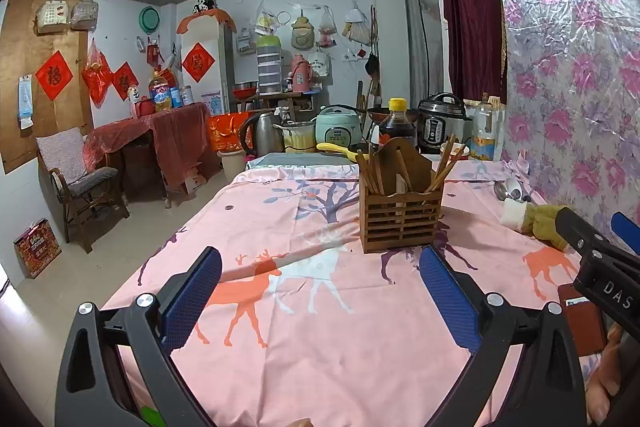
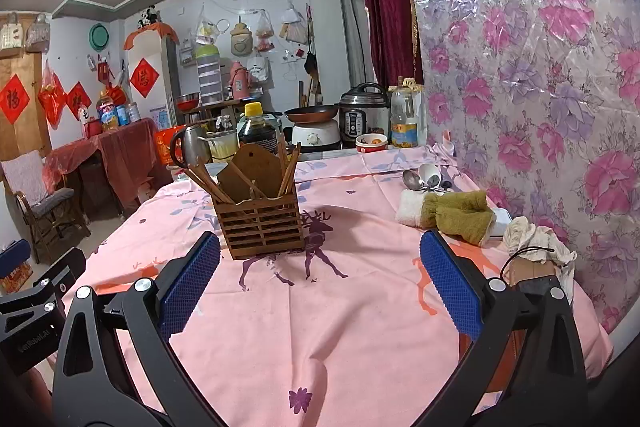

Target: Organize utensils

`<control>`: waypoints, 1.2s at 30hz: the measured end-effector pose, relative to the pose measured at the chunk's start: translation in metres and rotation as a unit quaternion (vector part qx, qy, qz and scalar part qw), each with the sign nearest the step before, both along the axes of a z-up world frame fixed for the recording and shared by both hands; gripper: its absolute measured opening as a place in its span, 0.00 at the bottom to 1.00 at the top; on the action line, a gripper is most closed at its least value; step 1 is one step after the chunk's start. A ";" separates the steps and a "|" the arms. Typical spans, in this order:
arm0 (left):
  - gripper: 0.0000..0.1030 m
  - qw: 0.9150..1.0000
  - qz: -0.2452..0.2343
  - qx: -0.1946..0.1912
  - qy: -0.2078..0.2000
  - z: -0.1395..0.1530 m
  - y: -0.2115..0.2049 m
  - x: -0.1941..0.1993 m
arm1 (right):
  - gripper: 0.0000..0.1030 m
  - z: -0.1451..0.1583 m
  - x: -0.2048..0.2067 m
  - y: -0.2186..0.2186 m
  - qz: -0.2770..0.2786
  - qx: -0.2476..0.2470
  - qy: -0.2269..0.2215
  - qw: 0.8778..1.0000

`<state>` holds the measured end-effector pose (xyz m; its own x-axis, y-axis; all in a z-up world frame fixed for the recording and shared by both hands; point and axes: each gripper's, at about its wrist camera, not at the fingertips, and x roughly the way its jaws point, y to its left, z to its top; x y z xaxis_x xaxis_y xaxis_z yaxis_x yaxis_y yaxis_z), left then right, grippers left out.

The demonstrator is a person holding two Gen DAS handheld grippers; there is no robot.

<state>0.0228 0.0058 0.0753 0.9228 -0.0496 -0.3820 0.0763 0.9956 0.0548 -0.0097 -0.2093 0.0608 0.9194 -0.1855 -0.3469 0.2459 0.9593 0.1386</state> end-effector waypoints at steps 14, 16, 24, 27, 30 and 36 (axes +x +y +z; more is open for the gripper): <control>0.94 1.000 -0.002 0.001 0.001 -0.001 0.000 0.000 | 0.94 0.000 0.000 0.001 0.001 0.000 0.001 1.000; 0.94 1.000 -0.002 0.002 0.001 -0.002 0.000 0.000 | 0.94 0.001 0.000 0.000 0.000 0.000 0.000 1.000; 0.94 1.000 -0.002 0.001 0.002 -0.002 0.000 0.000 | 0.94 0.000 0.000 0.001 0.000 0.000 0.000 1.000; 0.94 1.000 -0.002 0.002 0.001 -0.002 0.000 0.000 | 0.94 0.001 0.000 0.001 0.000 0.000 0.000 1.000; 0.94 1.000 -0.004 0.000 0.003 -0.002 0.000 0.001 | 0.94 0.001 -0.001 0.001 0.000 0.001 0.000 1.000; 0.94 1.000 -0.010 0.001 -0.001 -0.006 -0.002 -0.004 | 0.94 0.000 0.000 0.001 0.000 0.001 0.000 1.000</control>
